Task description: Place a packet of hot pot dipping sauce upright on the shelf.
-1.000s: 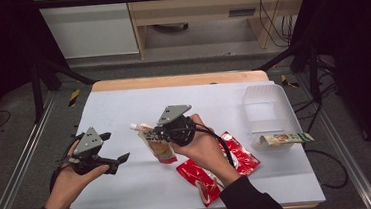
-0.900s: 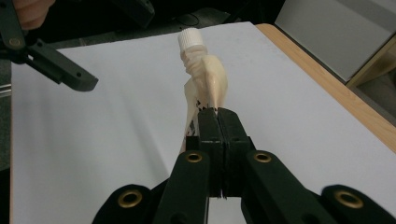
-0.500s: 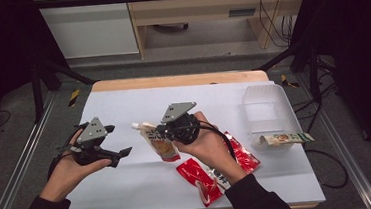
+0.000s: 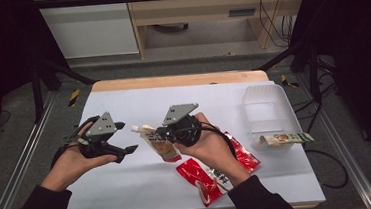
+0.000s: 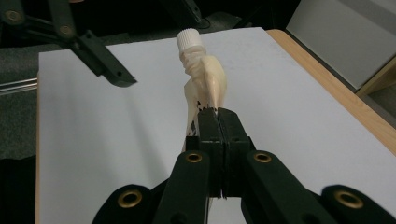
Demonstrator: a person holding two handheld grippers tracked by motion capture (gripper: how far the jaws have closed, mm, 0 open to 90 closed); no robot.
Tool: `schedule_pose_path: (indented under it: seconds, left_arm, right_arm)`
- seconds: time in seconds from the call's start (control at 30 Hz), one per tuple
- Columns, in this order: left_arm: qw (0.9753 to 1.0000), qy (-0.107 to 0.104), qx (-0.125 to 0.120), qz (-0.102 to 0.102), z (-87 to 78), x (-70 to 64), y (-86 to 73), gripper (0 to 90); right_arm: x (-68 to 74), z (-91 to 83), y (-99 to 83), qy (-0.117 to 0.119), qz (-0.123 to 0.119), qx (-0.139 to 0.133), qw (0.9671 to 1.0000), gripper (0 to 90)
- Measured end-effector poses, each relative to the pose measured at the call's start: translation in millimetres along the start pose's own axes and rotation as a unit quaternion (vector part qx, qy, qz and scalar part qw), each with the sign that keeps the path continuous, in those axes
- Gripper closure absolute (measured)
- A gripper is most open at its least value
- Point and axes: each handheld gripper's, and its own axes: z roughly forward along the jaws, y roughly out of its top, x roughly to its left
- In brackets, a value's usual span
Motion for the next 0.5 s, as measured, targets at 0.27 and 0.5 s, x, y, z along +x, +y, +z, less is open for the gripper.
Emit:
schedule_pose_path:
  seconds: [0.27,0.5]
  left_arm:
    - [0.9995,-0.017,0.01,0.023,9.3,-2.4,8.6,32.9]
    - [0.9992,-0.036,-0.002,0.018,14.5,-0.2,9.3,38.5]
  right_arm:
    - [5.3,1.5,-0.9,0.017,-0.004,-0.003,0.9998,90.0]
    - [8.0,1.9,0.2,0.029,-0.003,-0.008,0.9995,90.0]
